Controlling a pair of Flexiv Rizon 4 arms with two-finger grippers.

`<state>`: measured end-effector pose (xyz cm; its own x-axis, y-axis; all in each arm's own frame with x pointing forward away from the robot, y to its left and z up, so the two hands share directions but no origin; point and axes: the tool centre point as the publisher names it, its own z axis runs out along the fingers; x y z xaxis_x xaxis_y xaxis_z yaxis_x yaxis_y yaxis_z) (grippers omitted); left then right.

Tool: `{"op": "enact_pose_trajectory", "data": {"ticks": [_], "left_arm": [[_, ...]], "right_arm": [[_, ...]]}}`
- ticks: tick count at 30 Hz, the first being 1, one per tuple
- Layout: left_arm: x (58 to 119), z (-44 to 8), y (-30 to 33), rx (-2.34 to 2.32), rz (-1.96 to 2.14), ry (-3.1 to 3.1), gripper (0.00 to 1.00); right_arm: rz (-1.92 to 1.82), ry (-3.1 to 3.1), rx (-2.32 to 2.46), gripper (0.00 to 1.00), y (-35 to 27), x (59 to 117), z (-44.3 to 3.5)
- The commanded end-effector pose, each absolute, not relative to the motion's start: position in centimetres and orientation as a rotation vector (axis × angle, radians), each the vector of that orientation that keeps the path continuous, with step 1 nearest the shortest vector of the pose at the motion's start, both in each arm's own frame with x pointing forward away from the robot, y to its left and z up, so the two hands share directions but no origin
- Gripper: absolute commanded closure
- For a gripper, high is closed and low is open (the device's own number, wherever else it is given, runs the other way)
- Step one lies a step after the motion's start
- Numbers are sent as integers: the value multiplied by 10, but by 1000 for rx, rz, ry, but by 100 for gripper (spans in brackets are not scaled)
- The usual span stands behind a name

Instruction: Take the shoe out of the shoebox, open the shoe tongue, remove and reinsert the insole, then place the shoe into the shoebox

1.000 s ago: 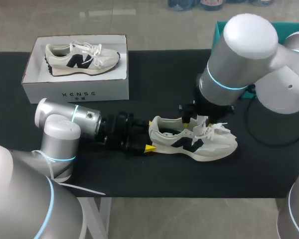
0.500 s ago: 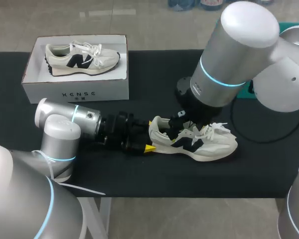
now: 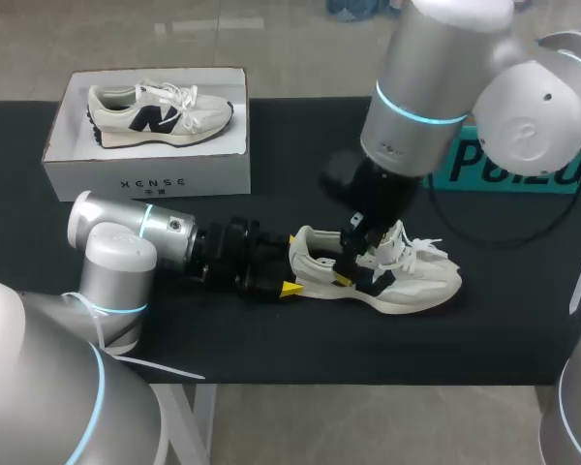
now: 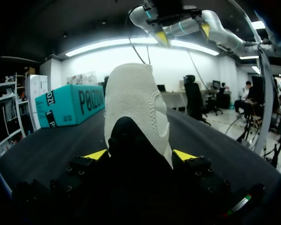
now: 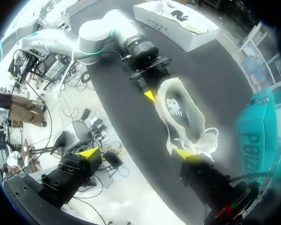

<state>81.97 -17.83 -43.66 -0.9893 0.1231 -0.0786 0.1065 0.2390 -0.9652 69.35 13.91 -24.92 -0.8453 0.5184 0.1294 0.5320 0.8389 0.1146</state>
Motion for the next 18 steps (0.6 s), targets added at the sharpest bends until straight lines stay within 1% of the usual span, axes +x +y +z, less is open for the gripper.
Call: {"op": "enact_pose_trajectory", "data": {"ticks": [1, 2, 3, 4, 13, 14, 15, 16, 18], "left_arm": [[820, -440, -181, -227, 1913, -2464, 100], [820, -440, -181, -227, 1913, -2464, 100], [820, -440, -181, -227, 1913, -2464, 100], [820, -440, -181, -227, 1913, -2464, 100], [820, -440, -181, -227, 1913, -2464, 100], [820, -440, -181, -227, 1913, -2464, 100], [820, -440, -181, -227, 1913, -2464, 100], [820, -440, -181, -227, 1913, -2464, 100], [820, -440, -181, -227, 1913, -2464, 100]], "right_arm": [[-105, -3288, 789, 0, 144, 670, -242], [-96, -3280, 813, 0, 146, 666, -242], [-15, -3286, 537, 0, 150, 670, -239], [-66, -3271, 451, 0, 151, 673, -238], [-66, -3271, 451, 0, 151, 673, -238], [-66, -3271, 451, 13, 151, 673, -238], [-66, -3271, 451, 78, 151, 673, -238], [-66, -3271, 451, 100, 151, 673, -238], [-66, -3271, 451, 100, 151, 673, -238]]}}
